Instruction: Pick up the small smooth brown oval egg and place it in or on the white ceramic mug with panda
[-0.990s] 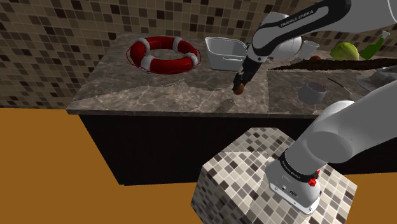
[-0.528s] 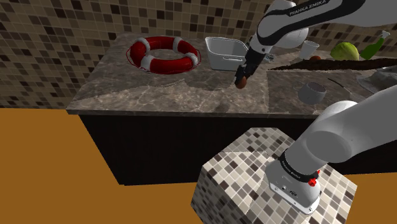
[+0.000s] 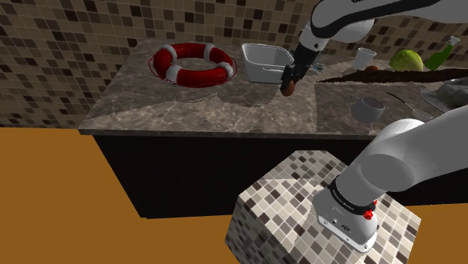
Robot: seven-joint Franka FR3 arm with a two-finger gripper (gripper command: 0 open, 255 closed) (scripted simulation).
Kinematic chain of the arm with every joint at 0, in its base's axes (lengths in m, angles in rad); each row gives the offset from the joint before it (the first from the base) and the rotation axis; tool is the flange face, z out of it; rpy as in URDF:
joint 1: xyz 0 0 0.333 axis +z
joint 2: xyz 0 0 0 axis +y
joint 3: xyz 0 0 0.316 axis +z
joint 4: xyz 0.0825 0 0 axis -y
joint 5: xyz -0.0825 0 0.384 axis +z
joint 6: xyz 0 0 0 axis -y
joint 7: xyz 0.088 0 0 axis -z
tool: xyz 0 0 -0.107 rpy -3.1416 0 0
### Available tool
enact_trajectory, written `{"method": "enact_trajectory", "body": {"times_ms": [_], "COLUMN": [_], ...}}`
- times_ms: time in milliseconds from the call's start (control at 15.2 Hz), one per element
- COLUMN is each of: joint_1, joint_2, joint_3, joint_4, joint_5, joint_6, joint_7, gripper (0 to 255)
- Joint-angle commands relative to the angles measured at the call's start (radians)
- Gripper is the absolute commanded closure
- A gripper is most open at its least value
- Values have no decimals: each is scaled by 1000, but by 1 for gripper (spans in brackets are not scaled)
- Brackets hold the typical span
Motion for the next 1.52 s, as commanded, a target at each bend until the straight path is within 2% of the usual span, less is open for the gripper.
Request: {"method": "enact_trajectory", "body": {"times_ms": [0, 792, 1452], "joint_1": [-1, -2, -121], "joint_2": [-12, -53, -149], "joint_3": [5, 23, -151], "joint_4": [19, 143, 124], "joint_5": [-2, -7, -125], "joint_6": [-30, -194, -281], "joint_7": [7, 34, -182], "gripper": [255, 255, 255]}}
